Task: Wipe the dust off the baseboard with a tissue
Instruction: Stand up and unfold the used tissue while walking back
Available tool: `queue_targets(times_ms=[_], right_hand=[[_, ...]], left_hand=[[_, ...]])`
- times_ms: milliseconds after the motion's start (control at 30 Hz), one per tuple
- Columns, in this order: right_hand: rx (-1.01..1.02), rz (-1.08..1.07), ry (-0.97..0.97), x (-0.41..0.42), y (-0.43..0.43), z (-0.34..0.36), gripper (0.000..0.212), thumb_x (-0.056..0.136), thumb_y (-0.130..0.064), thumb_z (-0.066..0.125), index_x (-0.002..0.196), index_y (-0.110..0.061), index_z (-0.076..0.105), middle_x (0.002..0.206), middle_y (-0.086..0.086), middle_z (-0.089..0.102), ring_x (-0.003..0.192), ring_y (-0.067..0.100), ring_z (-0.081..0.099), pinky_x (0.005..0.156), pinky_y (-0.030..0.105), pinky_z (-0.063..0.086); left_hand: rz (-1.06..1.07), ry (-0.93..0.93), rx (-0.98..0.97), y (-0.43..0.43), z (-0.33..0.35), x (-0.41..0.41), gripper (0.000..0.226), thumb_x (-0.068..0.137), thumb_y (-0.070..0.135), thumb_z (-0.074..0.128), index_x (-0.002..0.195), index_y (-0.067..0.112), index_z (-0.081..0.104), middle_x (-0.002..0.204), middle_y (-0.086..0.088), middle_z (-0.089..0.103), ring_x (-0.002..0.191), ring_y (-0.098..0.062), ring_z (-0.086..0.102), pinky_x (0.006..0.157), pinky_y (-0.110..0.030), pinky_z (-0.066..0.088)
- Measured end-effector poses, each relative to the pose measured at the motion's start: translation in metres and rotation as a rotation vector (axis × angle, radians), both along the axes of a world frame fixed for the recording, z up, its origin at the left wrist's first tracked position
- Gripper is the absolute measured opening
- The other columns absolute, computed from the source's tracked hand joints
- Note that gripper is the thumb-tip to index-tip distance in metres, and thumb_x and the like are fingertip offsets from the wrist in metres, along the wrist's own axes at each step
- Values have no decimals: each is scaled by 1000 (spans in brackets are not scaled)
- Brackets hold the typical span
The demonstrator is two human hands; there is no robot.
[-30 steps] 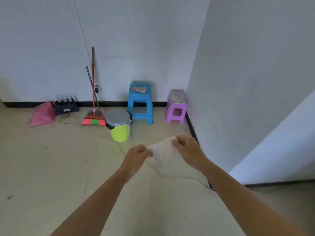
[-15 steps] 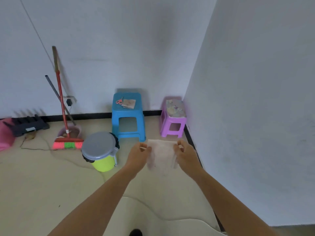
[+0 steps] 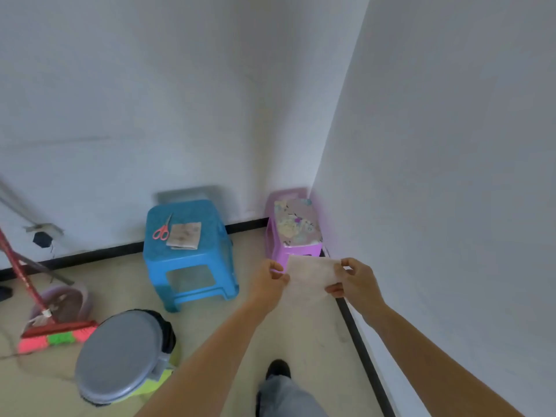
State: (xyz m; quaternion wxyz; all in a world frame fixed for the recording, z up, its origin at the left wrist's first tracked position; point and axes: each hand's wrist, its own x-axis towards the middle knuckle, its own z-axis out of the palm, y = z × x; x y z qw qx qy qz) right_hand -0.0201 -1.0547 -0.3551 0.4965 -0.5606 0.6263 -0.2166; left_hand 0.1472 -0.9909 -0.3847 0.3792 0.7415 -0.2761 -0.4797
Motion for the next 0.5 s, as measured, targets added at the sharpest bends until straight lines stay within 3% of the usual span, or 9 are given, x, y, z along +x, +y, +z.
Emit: queue_targets(times_ms=[233, 433, 500], right_hand=[[95, 31, -14, 73, -154, -14, 14, 96, -15, 50, 92, -11, 63, 86, 13, 69, 69, 26, 70, 65, 31, 60], [155, -35, 25, 121, -264, -81, 14, 96, -16, 50, 100, -9, 62, 94, 12, 67, 69, 24, 68, 57, 23, 56], [237, -100, 19, 124, -285, -110, 17, 96, -14, 49, 105, -5, 61, 97, 14, 66, 71, 25, 67, 51, 19, 54]], left_hand=[[65, 61, 52, -132, -14, 64, 24, 93, 2, 54, 78, 20, 60, 86, -2, 62, 66, -10, 48, 62, -20, 40], [-5, 39, 120, -254, -70, 116, 19, 96, 2, 50, 93, 13, 65, 94, -2, 61, 74, -10, 51, 55, -13, 44], [-29, 52, 170, -284, -99, 122, 23, 95, 1, 51, 88, 17, 66, 98, -7, 64, 77, -14, 53, 68, -19, 46]])
